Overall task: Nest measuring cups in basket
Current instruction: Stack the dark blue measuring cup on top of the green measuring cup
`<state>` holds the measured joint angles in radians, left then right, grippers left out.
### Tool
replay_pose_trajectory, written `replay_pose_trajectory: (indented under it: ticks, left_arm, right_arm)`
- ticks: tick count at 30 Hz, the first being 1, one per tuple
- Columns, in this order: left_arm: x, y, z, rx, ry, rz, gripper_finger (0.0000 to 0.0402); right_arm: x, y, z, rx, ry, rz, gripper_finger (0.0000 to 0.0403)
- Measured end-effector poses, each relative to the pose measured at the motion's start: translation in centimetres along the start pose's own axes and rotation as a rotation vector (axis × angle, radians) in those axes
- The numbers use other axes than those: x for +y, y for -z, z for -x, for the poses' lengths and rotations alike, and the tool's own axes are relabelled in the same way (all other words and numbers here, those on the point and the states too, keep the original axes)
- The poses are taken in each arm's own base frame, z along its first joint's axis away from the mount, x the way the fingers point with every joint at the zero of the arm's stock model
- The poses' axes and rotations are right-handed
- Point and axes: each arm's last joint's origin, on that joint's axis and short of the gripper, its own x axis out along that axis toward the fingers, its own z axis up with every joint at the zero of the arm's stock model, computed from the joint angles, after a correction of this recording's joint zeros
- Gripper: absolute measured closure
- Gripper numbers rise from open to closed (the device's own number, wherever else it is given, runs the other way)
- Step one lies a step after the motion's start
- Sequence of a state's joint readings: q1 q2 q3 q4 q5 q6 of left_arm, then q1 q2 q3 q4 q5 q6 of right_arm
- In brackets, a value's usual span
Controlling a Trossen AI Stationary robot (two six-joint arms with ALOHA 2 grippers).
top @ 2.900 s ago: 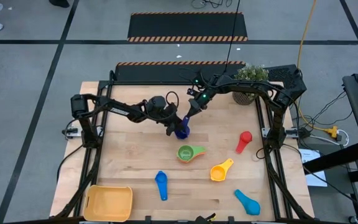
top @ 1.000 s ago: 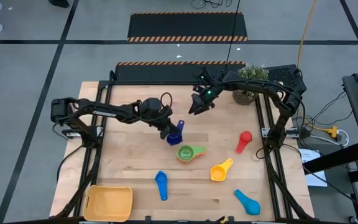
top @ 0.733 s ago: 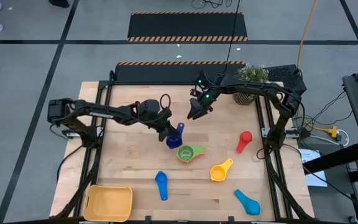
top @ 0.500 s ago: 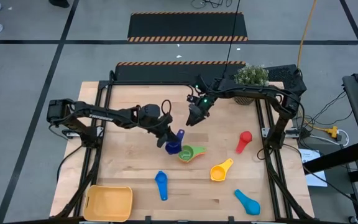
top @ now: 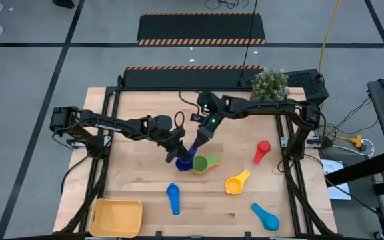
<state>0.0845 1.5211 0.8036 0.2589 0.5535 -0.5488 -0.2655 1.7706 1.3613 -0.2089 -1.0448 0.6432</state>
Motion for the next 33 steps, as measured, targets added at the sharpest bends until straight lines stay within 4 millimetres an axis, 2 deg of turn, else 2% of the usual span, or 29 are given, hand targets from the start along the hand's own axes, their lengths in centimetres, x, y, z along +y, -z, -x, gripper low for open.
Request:
replay_pose_trajectory:
  ticks: [7, 21, 27, 33]
  left_arm:
    - [-0.10, 0.06, -0.03, 0.013, 0.021, 0.004, 0.0396]
    - [-0.22, 0.09, -0.03, 0.031, 0.058, 0.002, 0.0397]
    - [-0.27, 0.08, -0.04, 0.033, 0.066, -0.001, 0.0395]
    - [-0.28, 0.10, -0.04, 0.036, 0.069, -0.001, 0.0397]
  right_arm:
    - [0.32, 0.32, -1.01, -0.018, 0.054, 0.042, 0.0215]
    - [0.27, 0.38, -1.04, -0.008, 0.055, 0.177, 0.0336]
    - [0.21, 0.58, -1.03, 0.018, 0.038, 0.196, 0.0356]
    - [0.12, 0.92, -1.10, 0.049, 0.028, 0.212, 0.0347]
